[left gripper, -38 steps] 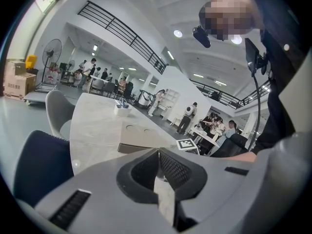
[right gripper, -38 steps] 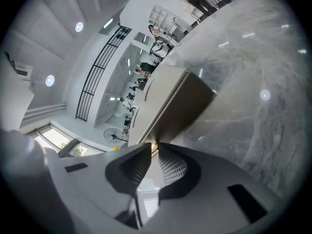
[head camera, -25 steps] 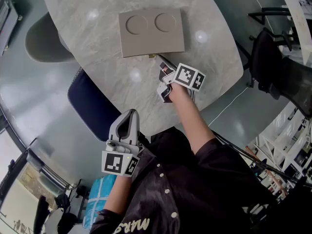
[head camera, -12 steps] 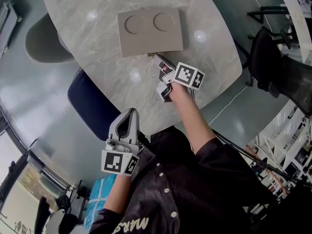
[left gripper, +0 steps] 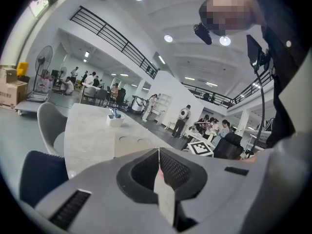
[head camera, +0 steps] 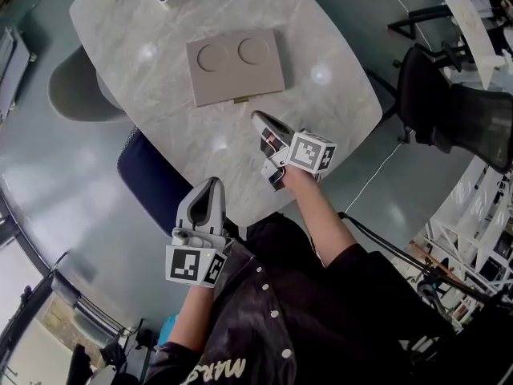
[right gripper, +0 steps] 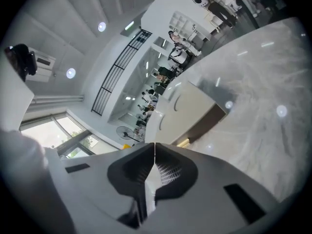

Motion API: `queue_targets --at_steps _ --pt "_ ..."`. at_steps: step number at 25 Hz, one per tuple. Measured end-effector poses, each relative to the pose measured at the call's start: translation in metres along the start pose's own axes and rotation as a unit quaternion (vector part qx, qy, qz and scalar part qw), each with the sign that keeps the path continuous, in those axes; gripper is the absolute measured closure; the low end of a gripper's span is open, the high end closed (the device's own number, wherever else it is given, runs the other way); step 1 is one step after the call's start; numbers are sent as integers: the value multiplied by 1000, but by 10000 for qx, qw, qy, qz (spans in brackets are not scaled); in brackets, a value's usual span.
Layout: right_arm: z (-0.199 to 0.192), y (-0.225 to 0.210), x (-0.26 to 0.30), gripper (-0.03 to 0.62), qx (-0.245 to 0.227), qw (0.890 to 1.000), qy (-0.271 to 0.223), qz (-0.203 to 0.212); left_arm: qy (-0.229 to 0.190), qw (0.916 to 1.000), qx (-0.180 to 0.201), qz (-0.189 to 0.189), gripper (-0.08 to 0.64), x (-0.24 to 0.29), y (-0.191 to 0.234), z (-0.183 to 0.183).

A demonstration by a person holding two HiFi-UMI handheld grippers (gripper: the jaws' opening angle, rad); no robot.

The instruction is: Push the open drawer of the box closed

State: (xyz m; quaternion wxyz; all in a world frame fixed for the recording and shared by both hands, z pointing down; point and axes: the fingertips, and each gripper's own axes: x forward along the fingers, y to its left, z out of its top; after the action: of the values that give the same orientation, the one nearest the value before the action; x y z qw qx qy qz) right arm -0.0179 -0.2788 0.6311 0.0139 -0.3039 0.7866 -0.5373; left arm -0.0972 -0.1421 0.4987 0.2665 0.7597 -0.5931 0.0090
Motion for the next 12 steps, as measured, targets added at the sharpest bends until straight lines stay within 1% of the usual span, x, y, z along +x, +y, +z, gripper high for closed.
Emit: queue_targets --at_steps 2,3,5,7,10,12 --pt "4 23 -9 592 -171 9993 -105 312 -97 9998 89 -122 541 -2 -5 9" --pt "6 35 -14 592 -333 9985 -138 408 -148 9996 129 -186 541 -3 -7 13" --pt "8 57 -23 592 -774 9958 -159 467 -246 9990 180 -312 541 -7 -13 22" --pt "10 77 -33 594 -1268 9909 -153 414 -332 9984 192 -409 541 -12 -17 30" --pt "17 99 -45 594 -1874 9818 -201 239 -427 9978 167 -473 541 -14 -20 40" --pt "21 111 -53 594 -2304 9728 -220 37 -480 9974 108 -529 541 -16 -22 45"
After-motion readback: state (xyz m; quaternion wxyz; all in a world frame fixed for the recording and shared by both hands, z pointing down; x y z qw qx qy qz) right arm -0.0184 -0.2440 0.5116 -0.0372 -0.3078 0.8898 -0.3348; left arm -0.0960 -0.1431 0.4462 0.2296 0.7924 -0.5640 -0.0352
